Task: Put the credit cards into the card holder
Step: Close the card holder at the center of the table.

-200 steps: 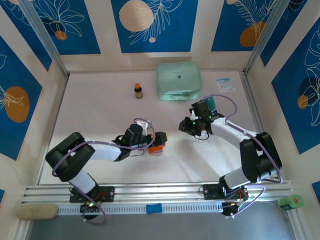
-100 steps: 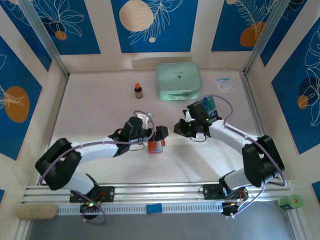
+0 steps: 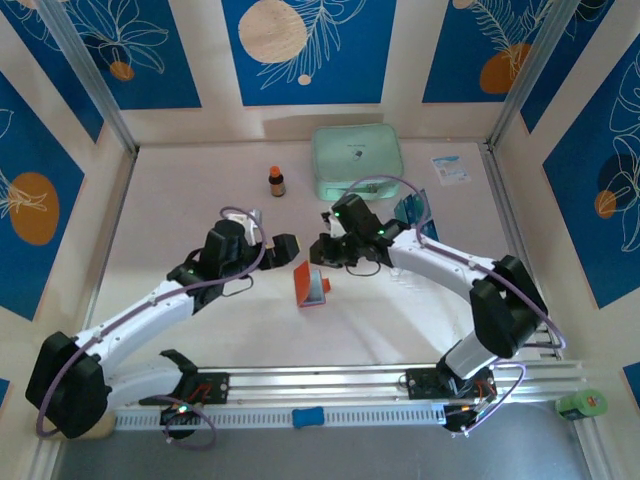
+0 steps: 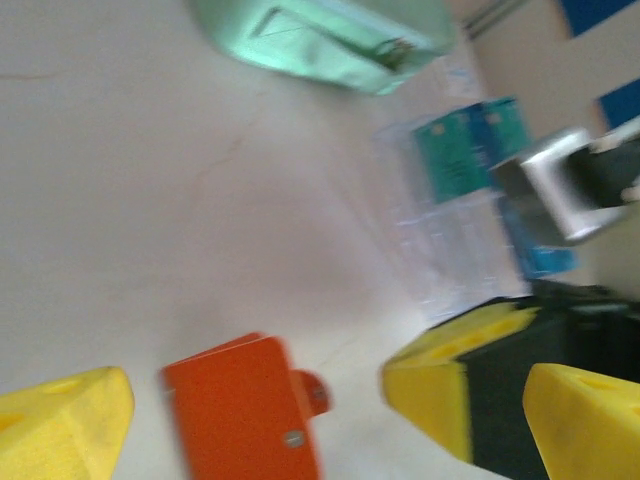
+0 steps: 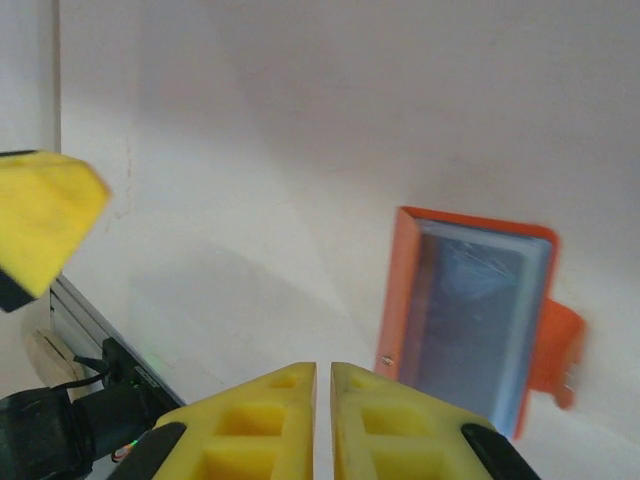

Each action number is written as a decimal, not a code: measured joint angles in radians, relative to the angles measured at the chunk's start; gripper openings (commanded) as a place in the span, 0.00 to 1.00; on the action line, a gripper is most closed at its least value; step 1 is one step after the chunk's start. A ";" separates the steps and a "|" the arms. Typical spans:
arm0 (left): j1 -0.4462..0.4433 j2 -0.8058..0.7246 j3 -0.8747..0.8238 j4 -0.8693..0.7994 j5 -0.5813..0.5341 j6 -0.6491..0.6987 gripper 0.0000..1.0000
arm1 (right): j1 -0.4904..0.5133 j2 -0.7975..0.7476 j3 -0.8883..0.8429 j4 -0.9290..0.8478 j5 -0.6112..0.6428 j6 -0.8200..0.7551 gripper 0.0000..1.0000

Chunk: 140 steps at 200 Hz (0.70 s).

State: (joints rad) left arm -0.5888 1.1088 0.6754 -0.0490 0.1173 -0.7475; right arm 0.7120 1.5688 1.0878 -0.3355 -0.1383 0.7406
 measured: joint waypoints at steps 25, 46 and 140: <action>0.006 0.060 0.015 -0.141 -0.039 0.044 1.00 | 0.026 0.061 0.055 -0.010 0.003 -0.019 0.09; 0.007 0.142 0.021 -0.217 -0.050 0.078 1.00 | 0.033 0.100 0.069 -0.021 0.003 -0.035 0.08; 0.004 0.265 0.046 -0.288 -0.051 0.156 1.00 | 0.010 0.167 -0.005 -0.023 0.044 -0.060 0.04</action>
State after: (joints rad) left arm -0.5846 1.3739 0.7212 -0.3374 0.0662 -0.5919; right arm 0.7219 1.7363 1.0824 -0.3584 -0.0940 0.6804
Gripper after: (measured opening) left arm 0.998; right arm 0.054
